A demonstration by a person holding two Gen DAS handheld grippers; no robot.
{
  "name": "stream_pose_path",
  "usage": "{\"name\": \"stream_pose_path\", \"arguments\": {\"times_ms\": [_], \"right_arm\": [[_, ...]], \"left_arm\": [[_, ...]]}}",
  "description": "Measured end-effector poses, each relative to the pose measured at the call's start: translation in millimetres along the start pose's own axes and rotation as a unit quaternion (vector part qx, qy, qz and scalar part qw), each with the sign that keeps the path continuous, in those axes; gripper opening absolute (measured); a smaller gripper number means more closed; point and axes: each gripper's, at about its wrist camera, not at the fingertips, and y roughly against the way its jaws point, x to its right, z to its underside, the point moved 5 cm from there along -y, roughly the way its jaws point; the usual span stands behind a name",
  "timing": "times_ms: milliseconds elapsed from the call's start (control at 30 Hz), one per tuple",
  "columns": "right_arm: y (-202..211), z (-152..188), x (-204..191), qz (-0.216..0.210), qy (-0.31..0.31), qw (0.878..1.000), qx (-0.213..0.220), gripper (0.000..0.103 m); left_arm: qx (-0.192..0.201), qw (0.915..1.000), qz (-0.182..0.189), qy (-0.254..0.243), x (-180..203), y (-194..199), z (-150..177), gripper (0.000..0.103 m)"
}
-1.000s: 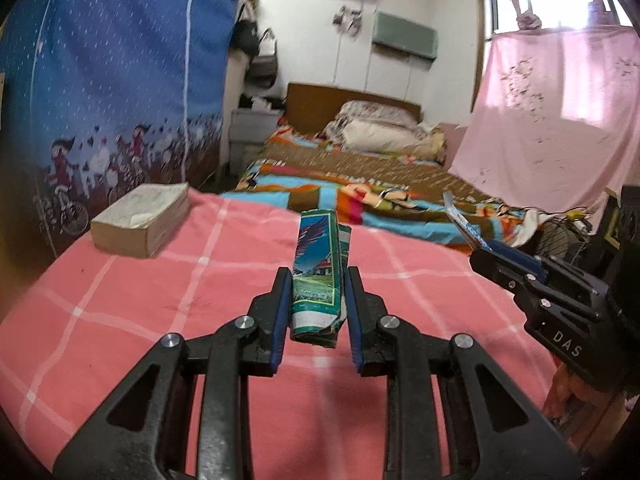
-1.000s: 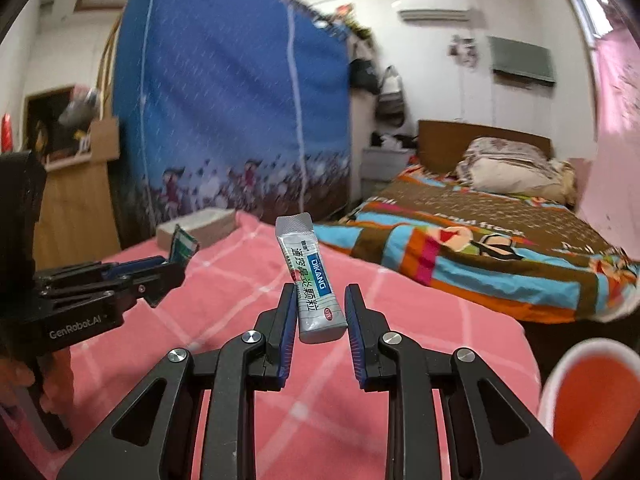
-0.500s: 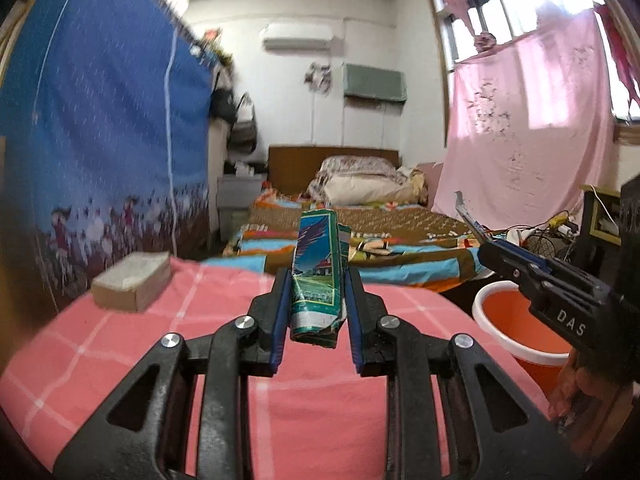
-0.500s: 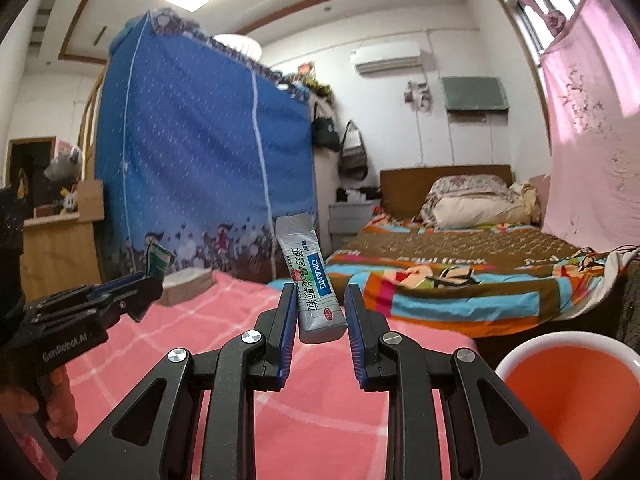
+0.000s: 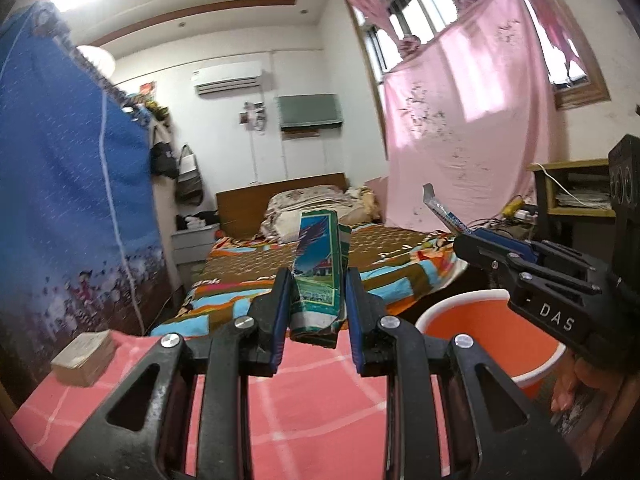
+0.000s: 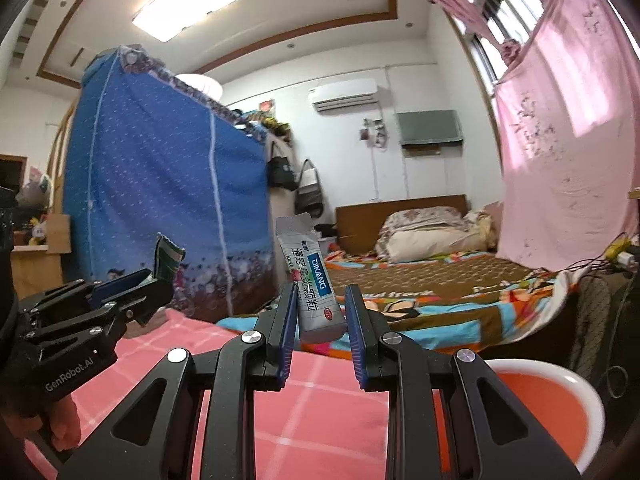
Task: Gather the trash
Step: 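Carry the wrapper and toothpaste tube over the orange bucket and open both grippers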
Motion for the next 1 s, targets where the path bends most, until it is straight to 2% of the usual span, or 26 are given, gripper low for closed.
{"name": "stream_pose_path", "arguments": {"times_ms": [100, 433, 733, 1000], "right_arm": [[8, -1, 18, 0.020, -0.008, 1.000, 0.000, 0.022], [20, 10, 62, 0.078, -0.025, 0.996, -0.036, 0.022], [21, 23, 96, 0.120, -0.045, 0.988, -0.082, 0.022], [20, 40, 120, 0.147, -0.063, 0.978, -0.135, 0.022]], "left_arm": [[-0.009, 0.9998, 0.018, -0.005, 14, -6, 0, 0.030], [-0.086, 0.9916, 0.095, 0.017, 54, -42, 7, 0.030], [-0.161, 0.9758, 0.143, 0.035, 88, -75, 19, 0.030], [-0.226, 0.9564, 0.176, 0.058, 114, -100, 32, 0.030]]}}
